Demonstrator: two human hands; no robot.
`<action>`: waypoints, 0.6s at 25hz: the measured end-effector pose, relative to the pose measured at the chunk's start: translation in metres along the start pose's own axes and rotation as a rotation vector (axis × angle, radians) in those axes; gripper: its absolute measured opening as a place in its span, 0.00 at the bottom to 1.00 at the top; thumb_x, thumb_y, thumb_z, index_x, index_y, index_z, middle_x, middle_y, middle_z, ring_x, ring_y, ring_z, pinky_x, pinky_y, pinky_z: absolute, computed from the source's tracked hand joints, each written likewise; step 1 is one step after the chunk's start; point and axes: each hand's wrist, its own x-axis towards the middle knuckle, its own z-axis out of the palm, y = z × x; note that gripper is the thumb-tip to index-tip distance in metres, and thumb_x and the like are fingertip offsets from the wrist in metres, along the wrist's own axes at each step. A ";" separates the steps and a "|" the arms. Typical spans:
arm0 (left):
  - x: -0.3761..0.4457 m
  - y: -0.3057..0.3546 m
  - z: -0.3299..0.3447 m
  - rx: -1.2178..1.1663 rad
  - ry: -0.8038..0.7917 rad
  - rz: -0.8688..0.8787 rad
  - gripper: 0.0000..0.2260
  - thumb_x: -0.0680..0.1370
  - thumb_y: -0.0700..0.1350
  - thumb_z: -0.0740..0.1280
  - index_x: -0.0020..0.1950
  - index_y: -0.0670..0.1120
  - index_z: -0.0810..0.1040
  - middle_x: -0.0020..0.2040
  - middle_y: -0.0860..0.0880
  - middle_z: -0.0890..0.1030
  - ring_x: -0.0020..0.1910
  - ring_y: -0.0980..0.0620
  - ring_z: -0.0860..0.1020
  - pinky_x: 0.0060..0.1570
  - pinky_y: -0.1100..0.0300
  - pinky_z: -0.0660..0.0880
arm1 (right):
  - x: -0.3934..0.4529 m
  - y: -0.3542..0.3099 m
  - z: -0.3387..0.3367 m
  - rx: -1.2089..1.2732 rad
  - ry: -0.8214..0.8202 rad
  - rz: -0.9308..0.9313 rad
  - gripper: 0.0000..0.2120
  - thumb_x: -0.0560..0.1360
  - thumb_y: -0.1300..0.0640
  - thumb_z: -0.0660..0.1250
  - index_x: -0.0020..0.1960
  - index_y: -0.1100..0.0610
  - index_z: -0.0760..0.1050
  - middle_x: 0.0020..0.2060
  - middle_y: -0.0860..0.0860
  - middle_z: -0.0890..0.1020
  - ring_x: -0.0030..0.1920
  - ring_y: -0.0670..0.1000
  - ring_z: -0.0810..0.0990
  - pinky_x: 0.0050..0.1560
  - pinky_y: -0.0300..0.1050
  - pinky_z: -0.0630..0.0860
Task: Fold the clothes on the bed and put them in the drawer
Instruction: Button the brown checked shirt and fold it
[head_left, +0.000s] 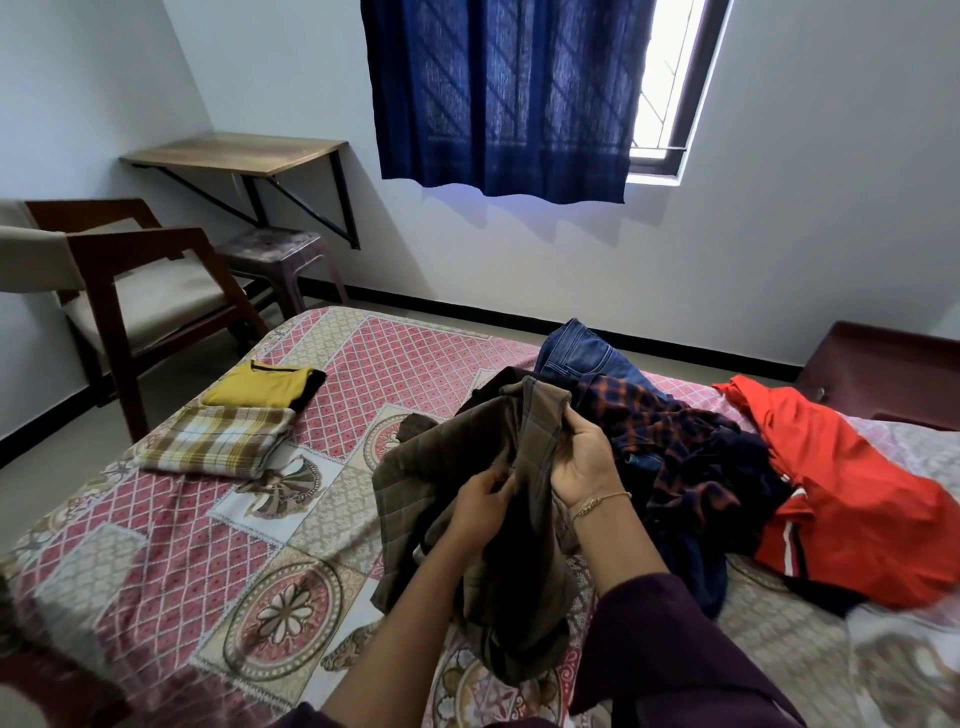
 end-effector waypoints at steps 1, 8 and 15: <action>-0.001 -0.001 0.000 0.107 0.039 0.057 0.10 0.79 0.39 0.63 0.58 0.38 0.79 0.54 0.42 0.82 0.54 0.47 0.79 0.55 0.56 0.75 | -0.001 -0.001 -0.001 0.023 0.005 -0.010 0.18 0.81 0.57 0.53 0.45 0.64 0.79 0.35 0.56 0.83 0.34 0.51 0.83 0.37 0.41 0.81; -0.013 0.040 -0.039 -0.468 0.410 -0.115 0.12 0.82 0.41 0.56 0.43 0.44 0.76 0.41 0.46 0.79 0.45 0.46 0.76 0.50 0.51 0.74 | -0.003 -0.017 0.006 -0.159 0.159 -0.331 0.09 0.79 0.63 0.59 0.42 0.56 0.73 0.31 0.50 0.80 0.33 0.47 0.79 0.39 0.41 0.79; -0.030 0.078 -0.056 -0.934 0.083 -0.227 0.17 0.83 0.47 0.54 0.52 0.40 0.79 0.38 0.44 0.84 0.39 0.48 0.81 0.45 0.55 0.75 | -0.009 -0.002 0.035 -1.181 0.264 -1.048 0.04 0.75 0.63 0.66 0.47 0.64 0.78 0.42 0.54 0.78 0.45 0.52 0.75 0.52 0.44 0.74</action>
